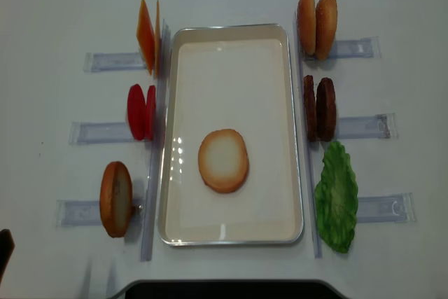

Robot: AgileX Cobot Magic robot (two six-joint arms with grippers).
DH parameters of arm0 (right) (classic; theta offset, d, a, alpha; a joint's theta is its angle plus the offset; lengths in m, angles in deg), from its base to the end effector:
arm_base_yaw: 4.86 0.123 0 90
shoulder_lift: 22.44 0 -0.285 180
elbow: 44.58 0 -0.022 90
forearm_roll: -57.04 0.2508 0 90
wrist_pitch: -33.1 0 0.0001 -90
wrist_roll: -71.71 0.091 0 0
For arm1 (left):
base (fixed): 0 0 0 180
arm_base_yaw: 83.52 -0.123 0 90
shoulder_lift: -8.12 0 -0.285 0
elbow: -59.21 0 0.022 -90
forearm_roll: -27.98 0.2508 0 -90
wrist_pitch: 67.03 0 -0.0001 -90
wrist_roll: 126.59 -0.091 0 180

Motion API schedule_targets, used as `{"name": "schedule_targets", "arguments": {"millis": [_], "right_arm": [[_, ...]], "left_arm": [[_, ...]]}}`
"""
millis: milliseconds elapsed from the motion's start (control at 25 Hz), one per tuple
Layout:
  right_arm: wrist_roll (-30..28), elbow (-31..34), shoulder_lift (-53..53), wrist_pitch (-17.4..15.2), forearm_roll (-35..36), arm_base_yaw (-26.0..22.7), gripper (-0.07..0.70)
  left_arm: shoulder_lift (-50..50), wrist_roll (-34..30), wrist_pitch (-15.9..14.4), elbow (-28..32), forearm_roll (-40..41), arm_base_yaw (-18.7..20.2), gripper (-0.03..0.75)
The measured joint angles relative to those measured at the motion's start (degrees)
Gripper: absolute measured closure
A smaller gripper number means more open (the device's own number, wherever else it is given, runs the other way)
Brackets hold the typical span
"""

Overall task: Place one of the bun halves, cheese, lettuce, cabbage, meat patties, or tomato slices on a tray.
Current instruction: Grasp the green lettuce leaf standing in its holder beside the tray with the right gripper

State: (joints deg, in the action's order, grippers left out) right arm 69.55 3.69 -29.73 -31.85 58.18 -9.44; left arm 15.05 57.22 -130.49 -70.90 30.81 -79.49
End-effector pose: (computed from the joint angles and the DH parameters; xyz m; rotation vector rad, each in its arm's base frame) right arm -0.0098 0.0024 0.2729 0.0424 2.1030 -0.0467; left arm -0.0063 0.0045 0.2672 0.0006 2.0983 -0.0228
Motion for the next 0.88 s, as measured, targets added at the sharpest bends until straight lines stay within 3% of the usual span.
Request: {"name": "schedule_targets", "arguments": {"millis": [880], "right_arm": [[-0.2,0.0,0.0,0.0,0.0,0.0,0.341]], "left_arm": [[0.0,0.0,0.0,0.0,0.0,0.0,0.37]]}}
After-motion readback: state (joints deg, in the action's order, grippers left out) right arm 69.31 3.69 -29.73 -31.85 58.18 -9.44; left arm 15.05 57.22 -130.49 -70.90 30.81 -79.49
